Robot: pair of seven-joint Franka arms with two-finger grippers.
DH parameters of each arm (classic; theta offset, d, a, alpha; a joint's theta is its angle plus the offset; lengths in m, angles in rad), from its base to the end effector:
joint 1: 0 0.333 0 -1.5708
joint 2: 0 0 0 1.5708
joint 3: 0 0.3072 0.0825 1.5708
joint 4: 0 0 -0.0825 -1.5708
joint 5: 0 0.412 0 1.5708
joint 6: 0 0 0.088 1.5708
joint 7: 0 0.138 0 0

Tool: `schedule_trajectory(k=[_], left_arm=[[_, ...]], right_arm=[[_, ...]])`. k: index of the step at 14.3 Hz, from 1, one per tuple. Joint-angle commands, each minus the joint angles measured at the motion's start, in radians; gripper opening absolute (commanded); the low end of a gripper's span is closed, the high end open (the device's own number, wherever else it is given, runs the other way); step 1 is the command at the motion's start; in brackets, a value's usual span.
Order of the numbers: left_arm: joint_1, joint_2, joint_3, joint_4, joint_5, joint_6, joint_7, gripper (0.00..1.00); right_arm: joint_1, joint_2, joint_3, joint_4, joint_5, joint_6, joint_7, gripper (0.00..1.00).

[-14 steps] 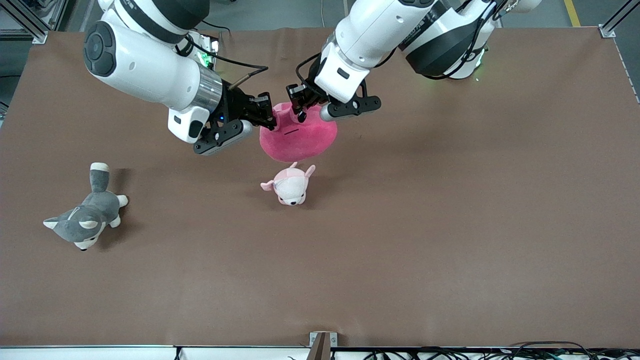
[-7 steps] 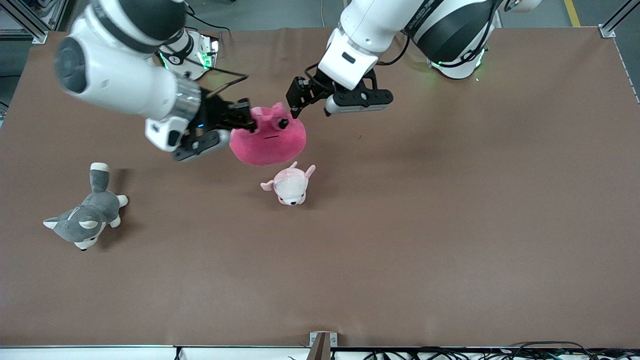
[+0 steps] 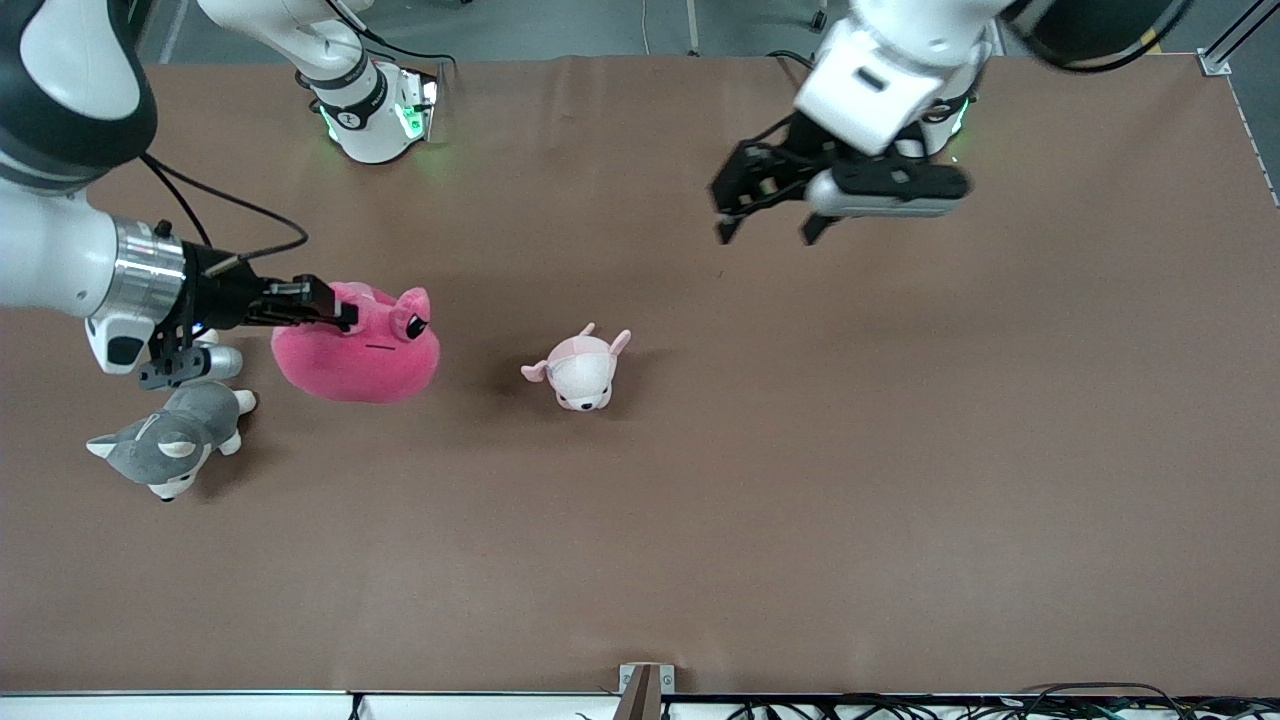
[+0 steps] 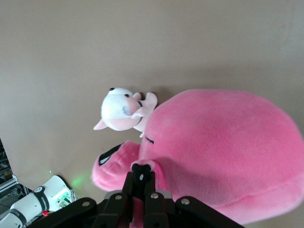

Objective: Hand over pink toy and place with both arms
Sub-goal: 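Open the left gripper and withdraw it while the right gripper carries plush, then lower the pink plush beside the grey cat with the right gripper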

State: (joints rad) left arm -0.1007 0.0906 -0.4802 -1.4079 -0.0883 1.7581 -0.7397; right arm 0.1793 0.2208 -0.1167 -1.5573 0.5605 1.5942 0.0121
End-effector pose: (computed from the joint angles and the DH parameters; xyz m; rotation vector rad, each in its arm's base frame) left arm 0.5304 -0.3441 0.6398 2.8570 0.2446 0.1927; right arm 0.6270 0.1172 0.4782 -2.6043 0.0194 0.2635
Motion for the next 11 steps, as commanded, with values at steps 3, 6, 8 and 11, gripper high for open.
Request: schedule_trajectory(k=[3,6,8,11], left_arm=[[0.189,-0.098,-0.005,-0.022,0.013,-0.299,0.241,1.0],[0.314,-0.129,-0.005,-0.052,0.013,-0.345,0.4,1.0],[0.386,-0.143,-0.005,-0.085,0.013,-0.347,0.486,1.0],[0.484,-0.152,-0.003,-0.115,0.015,-0.324,0.638,1.0]], right_arm=[[-0.066,0.132,0.017,0.019,-0.01,0.001,-0.084,0.0],[-0.162,0.213,0.022,0.017,0.033,0.021,-0.165,0.0],[-0.166,0.227,0.022,0.017,0.045,0.021,-0.187,0.0],[-0.169,0.259,0.022,0.019,0.049,0.021,-0.187,0.0]])
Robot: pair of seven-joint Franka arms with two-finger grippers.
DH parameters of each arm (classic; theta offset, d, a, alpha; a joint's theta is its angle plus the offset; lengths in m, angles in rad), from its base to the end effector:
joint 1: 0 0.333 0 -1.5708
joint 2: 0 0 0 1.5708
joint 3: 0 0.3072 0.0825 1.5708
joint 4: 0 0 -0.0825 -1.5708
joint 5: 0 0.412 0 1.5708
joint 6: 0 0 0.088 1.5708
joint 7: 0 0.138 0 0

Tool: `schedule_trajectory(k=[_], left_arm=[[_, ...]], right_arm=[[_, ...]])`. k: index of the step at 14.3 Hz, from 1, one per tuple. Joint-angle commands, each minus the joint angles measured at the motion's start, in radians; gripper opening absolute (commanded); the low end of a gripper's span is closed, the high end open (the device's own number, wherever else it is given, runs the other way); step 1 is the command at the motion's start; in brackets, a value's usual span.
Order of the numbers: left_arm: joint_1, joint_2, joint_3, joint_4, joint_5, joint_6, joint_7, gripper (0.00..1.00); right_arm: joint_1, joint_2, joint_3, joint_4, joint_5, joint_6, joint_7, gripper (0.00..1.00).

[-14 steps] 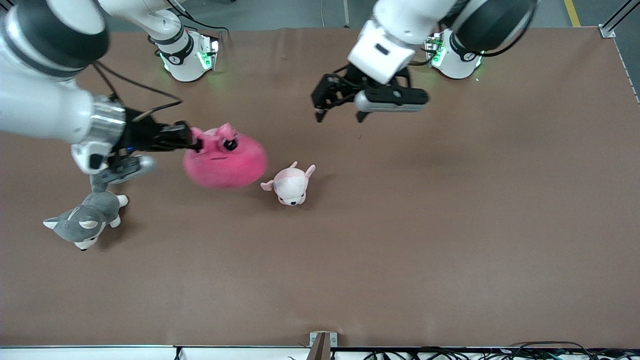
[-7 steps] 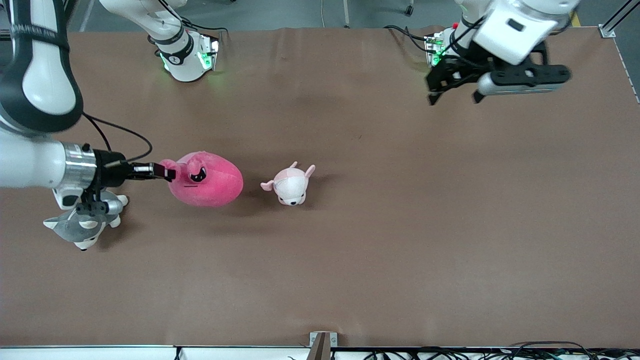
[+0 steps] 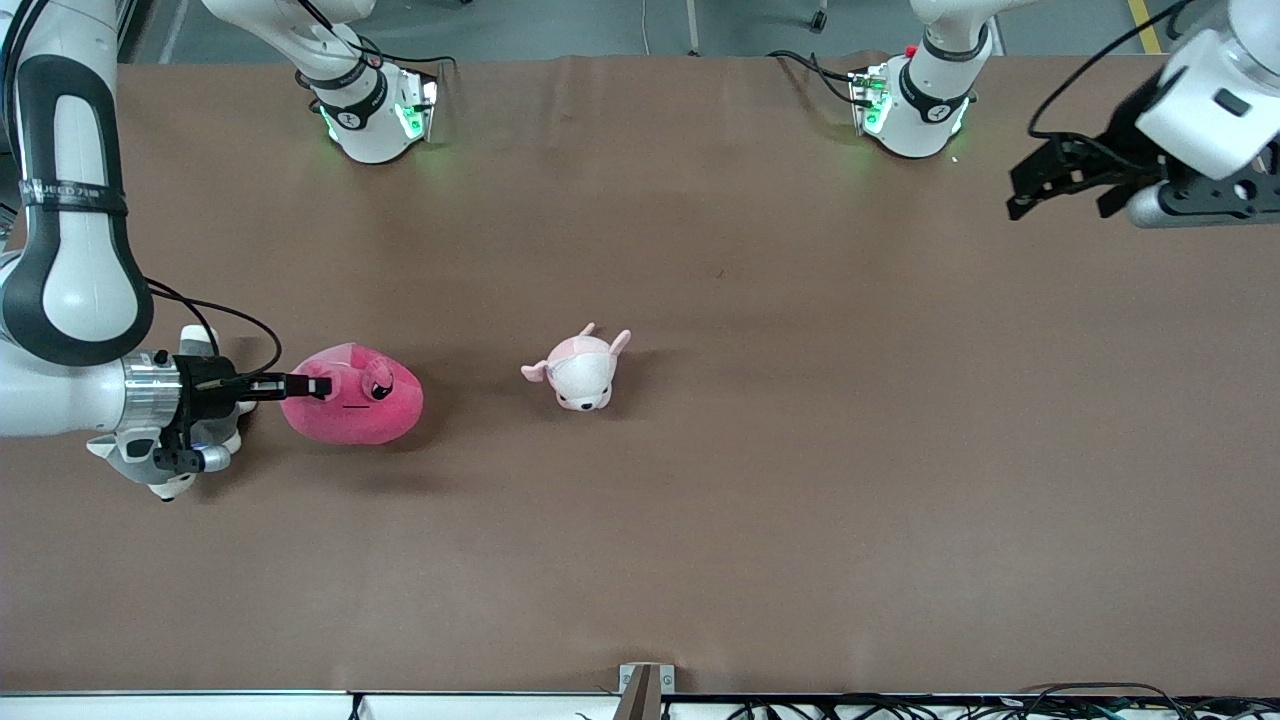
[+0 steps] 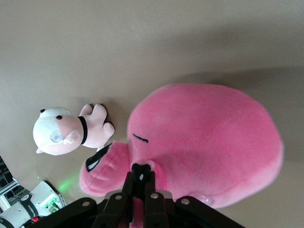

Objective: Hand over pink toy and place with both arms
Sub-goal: 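Lower the pink plush beside the grey cat with the right gripper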

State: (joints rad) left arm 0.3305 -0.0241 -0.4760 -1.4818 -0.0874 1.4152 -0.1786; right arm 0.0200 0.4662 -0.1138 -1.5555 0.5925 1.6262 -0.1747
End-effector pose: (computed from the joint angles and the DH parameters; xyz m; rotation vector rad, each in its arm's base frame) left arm 0.5497 -0.0970 0.6279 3.0729 0.0336 -0.0873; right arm 0.6603 0.0199 0.3221 -2.5403 0.0898 0.4026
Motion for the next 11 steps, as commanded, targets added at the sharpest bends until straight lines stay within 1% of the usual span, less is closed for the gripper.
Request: schedule_trajectory(k=[1,3,5,11], left_arm=[[0.079,-0.033,-0.007,-0.041,0.014,0.037,0.105,1.0],[0.117,-0.028,-0.007,-0.038,0.015,0.066,0.171,1.0],[0.143,-0.027,-0.007,-0.029,0.017,0.076,0.182,1.0],[0.136,-0.025,-0.016,-0.005,0.018,0.093,0.174,1.0]], right_arm=[[-0.011,0.031,0.019,0.015,0.029,-0.011,0.001,0.0],[-0.028,0.058,0.019,0.015,0.087,-0.017,-0.003,0.0],[-0.026,0.063,0.019,0.015,0.089,-0.014,-0.022,0.0],[-0.037,0.089,0.019,0.015,0.089,-0.012,-0.026,0.01]])
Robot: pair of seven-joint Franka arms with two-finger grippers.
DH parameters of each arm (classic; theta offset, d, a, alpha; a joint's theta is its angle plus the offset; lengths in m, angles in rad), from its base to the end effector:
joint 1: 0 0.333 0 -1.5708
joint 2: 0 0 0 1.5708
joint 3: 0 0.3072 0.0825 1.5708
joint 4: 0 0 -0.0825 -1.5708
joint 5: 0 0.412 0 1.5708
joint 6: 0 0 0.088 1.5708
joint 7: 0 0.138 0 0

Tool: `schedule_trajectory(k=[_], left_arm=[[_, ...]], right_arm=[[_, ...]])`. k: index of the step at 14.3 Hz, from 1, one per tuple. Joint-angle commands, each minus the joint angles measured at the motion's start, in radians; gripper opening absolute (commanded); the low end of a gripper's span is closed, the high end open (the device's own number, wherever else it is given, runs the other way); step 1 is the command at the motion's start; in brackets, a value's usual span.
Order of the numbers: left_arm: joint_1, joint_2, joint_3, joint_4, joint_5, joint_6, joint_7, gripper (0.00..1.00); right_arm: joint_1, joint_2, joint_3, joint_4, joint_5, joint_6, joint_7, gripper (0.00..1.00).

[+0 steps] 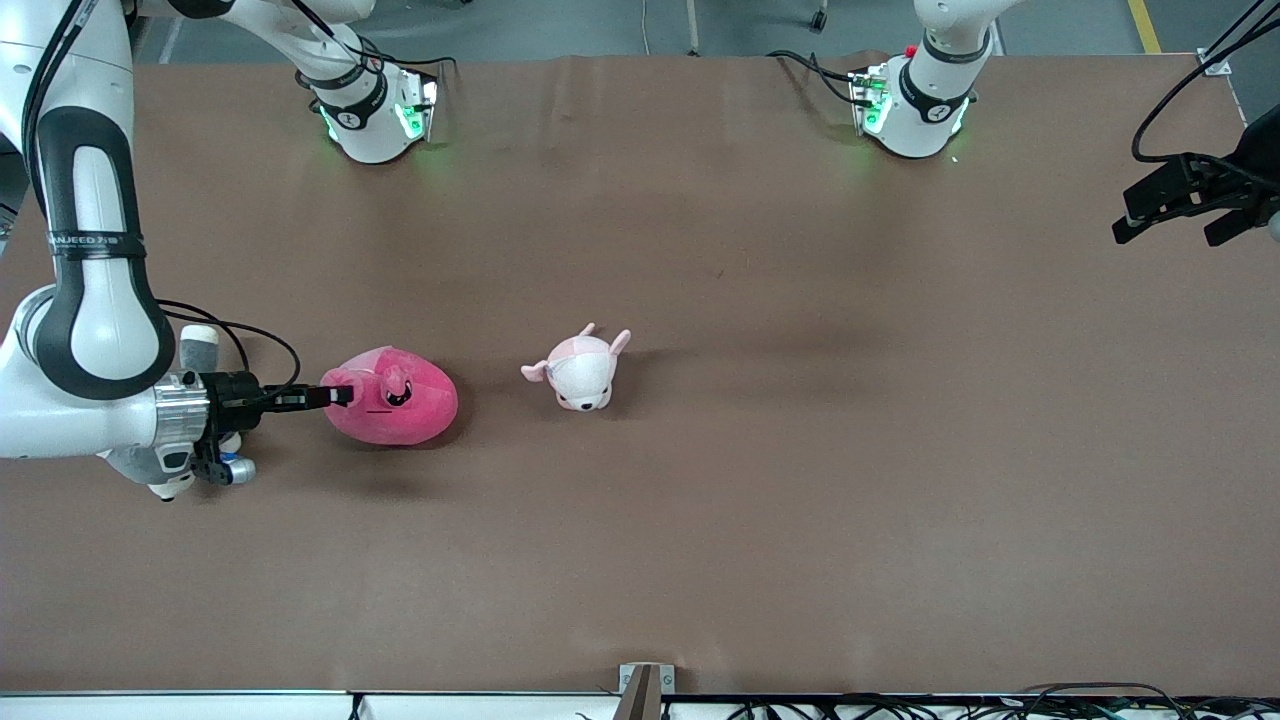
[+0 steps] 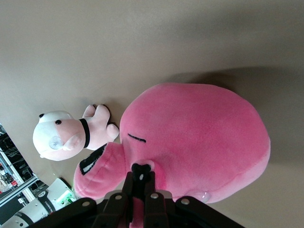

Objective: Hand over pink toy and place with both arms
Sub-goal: 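Lower the pink plush beside the grey cat with the right gripper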

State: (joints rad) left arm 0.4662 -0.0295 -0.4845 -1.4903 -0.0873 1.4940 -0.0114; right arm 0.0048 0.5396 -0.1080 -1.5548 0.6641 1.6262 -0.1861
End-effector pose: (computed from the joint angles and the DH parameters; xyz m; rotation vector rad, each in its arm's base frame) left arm 0.5670 -0.0270 0.6331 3.0676 -0.0229 0.0440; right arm 0.6616 0.0210 0.2784 -2.4570 0.1398 0.4594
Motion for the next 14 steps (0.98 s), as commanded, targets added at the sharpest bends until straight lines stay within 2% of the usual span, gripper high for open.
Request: schedule_trajectory(k=[1,4,5,6,7,9,11,12,14], left_arm=[[0.002,-0.02,-0.008,0.004,0.018,0.017,0.007,1.0],[0.003,0.003,-0.005,0.004,0.018,0.017,0.005,1.0],[0.005,0.014,-0.003,0.004,0.018,0.017,0.007,1.0],[0.005,0.019,-0.002,0.004,0.02,0.018,0.007,1.0],[0.008,0.023,-0.002,0.004,0.021,0.032,0.008,1.0],[0.008,0.029,-0.002,0.002,0.056,0.06,0.011,1.0],[0.005,0.029,-0.003,0.002,0.066,0.06,0.008,1.0],[0.005,0.029,-0.005,0.002,0.064,0.058,0.005,1.0],[0.005,0.029,-0.003,0.002,0.063,0.058,0.001,1.0]], right_arm=[[-0.022,0.022,0.013,0.015,0.015,-0.011,-0.019,0.02],[-0.031,0.04,0.011,0.012,0.006,-0.011,-0.022,0.04],[-0.038,0.051,0.011,0.013,0.009,-0.011,-0.032,0.1],[-0.031,0.051,0.011,0.015,0.006,-0.011,-0.024,0.57],[-0.035,0.049,0.011,0.018,0.011,-0.012,-0.023,1.0],[-0.046,0.039,0.01,0.092,0.005,-0.029,-0.013,1.0],[-0.06,0.019,0.005,0.165,-0.004,-0.103,0.037,1.0],[-0.063,0.01,0.004,0.211,-0.039,-0.145,0.068,1.0],[-0.055,-0.051,0.008,0.243,-0.176,-0.181,0.112,1.0]])
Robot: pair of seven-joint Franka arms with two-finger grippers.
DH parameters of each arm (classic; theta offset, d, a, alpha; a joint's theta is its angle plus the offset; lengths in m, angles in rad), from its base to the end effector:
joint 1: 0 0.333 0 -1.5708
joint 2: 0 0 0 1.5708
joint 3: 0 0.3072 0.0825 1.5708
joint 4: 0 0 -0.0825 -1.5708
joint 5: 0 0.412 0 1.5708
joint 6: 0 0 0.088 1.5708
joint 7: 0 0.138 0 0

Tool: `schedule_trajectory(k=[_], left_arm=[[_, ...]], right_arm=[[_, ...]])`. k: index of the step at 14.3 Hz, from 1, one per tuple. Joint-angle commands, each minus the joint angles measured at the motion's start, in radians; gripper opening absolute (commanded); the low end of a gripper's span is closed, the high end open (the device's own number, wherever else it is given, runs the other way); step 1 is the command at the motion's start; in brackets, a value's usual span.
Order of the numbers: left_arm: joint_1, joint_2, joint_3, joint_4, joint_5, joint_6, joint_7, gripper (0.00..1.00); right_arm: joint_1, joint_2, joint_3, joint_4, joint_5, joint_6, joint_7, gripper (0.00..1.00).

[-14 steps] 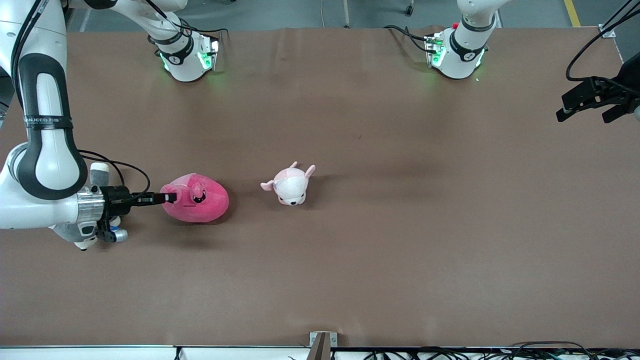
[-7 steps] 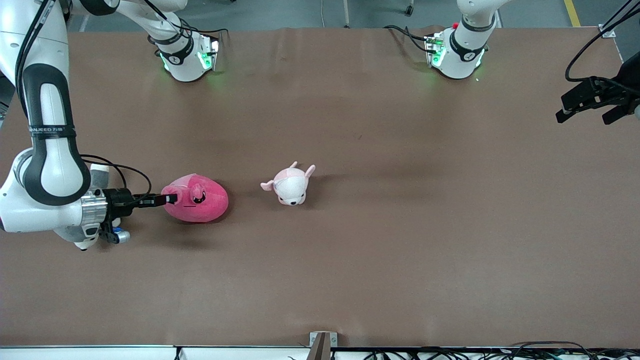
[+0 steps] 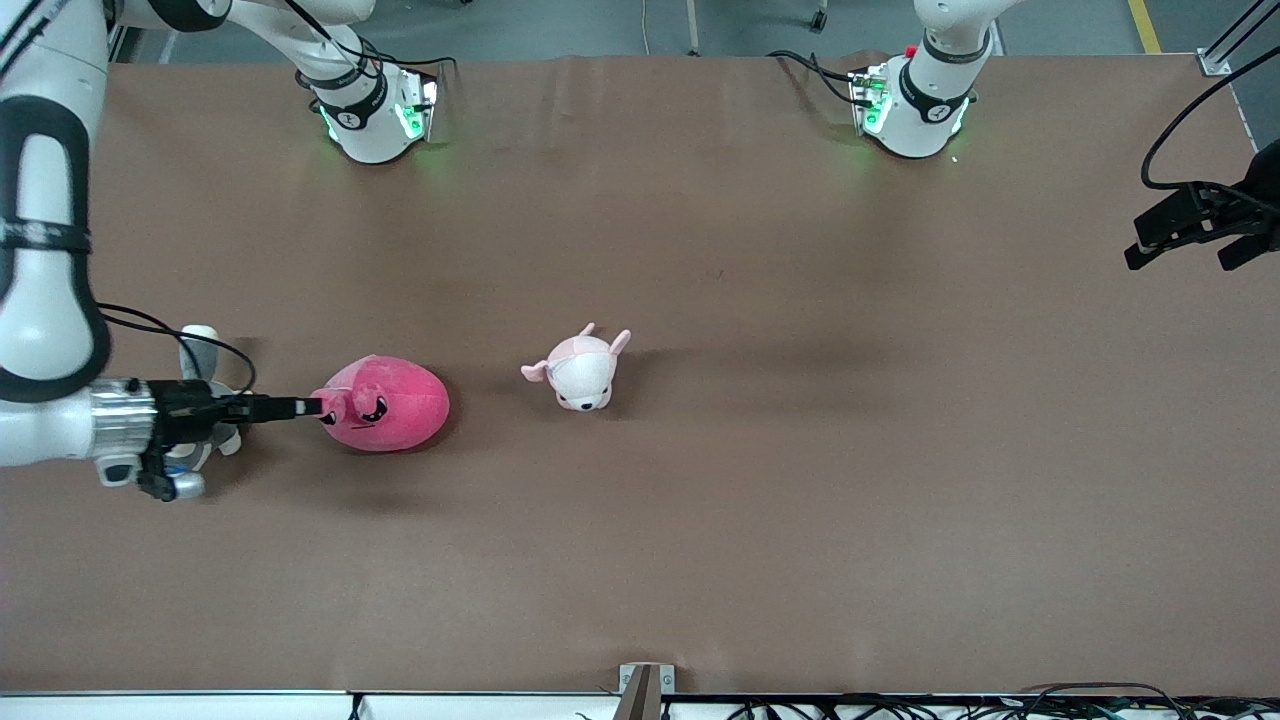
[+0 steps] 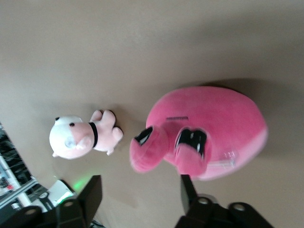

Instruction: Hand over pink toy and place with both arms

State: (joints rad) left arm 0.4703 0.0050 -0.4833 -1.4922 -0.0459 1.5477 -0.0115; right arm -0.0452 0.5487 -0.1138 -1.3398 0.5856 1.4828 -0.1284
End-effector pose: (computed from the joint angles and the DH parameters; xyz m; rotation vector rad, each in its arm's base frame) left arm 0.5834 -0.0133 0.6195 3.0918 -0.0057 0.0781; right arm 0.6864 -0.0156 0.3604 -2.5333 0.1204 0.4119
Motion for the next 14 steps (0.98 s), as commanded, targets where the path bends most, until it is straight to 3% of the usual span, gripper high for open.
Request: schedule_trajectory(k=[1,6,10,14], left_arm=[[0.002,-0.005,-0.004,0.004,0.02,0.005,0.001,1.0],[0.002,-0.005,-0.003,0.006,0.017,0.005,-0.001,1.0],[-0.001,-0.005,-0.003,0.006,0.015,0.006,-0.002,1.0],[0.001,-0.005,-0.003,0.006,0.014,0.005,-0.002,1.0]], right_arm=[[0.001,-0.103,0.019,0.028,-0.174,-0.038,0.067,1.0],[0.042,-0.255,0.023,0.028,-0.465,-0.035,0.069,1.0],[0.042,-0.367,0.014,0.016,-0.509,-0.027,0.069,1.0],[0.073,-0.388,0.023,0.018,-0.586,0.037,0.069,1.0]])
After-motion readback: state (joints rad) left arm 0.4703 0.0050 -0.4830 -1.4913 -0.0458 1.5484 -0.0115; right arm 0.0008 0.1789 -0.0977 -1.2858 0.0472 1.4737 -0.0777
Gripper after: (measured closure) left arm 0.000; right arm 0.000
